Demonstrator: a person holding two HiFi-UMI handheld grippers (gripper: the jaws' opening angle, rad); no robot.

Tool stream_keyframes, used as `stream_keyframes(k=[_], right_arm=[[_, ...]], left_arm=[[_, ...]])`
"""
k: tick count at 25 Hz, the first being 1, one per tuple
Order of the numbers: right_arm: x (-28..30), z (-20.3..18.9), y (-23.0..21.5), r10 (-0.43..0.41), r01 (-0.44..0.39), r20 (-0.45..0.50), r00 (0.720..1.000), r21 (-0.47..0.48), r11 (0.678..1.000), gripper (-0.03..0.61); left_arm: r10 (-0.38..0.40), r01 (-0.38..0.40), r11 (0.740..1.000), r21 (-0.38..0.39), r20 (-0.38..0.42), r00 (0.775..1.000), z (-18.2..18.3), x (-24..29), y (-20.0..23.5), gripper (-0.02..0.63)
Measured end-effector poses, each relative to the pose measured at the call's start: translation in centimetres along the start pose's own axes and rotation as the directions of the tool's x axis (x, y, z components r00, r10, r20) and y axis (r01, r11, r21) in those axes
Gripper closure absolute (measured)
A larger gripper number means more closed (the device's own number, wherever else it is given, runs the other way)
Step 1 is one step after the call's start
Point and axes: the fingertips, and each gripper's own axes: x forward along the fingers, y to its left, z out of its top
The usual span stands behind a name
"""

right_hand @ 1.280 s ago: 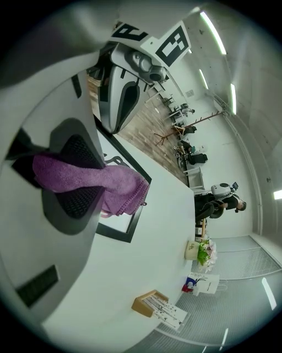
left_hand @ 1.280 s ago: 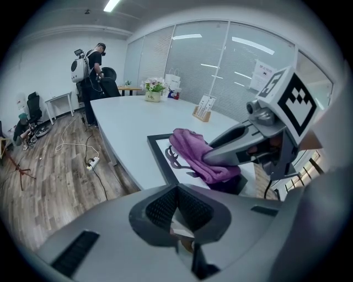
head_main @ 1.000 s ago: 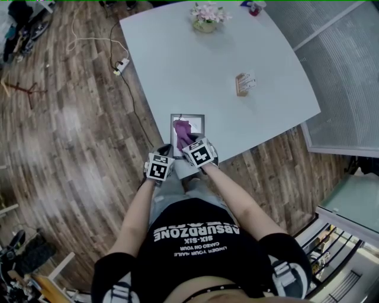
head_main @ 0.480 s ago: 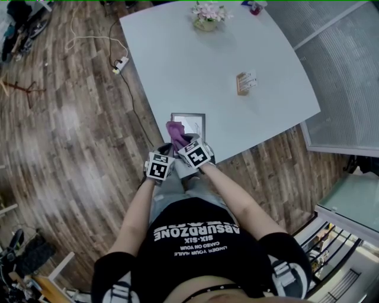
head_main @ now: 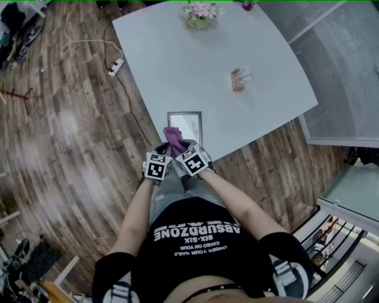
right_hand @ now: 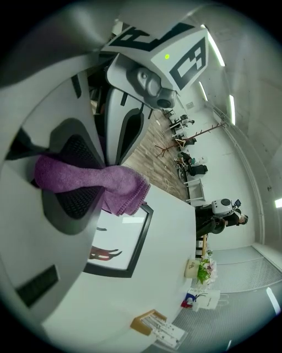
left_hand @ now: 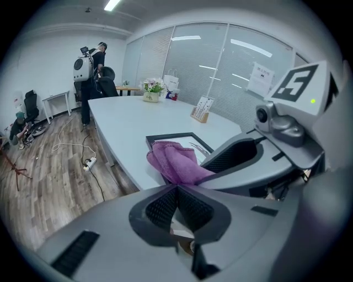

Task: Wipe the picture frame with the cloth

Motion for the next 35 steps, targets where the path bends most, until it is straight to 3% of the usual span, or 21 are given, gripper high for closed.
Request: stream_keyframes(k=[13, 25, 31, 35], right_arm=[[-1.5, -2.2, 0.7, 0.027, -0.027, 0.000, 1.000, 0.049, 0.998, 0.468], [-4.7, -4.9, -3.2, -0.018, 0.018, 0.000, 1.000, 0.067, 0.998, 0.468], [-6.8, -6.1, -4.3, 0.040, -0.040, 0.081, 0.996, 0.000, 0.999, 0.466], [-6.9, -6.3, -4.4, 0.029, -0.026, 0.105, 0.994, -0.025, 0.999, 0.468]], left_arm=[[0.017, -0.017, 1.000, 0.016, -0.003, 1.000, -0.4, 0.0, -0.1, 0.598], [0.030, -0.030, 0.999, 0.017, -0.005, 1.000, -0.3, 0.1, -0.2, 0.598], [0.051, -0.051, 0.999, 0.001, 0.007, 0.999, -0.2, 0.3, -0.2, 0.598], [0.062, -0.061, 0.998, -0.014, 0.021, 0.998, -0.2, 0.3, -0.2, 0.598]])
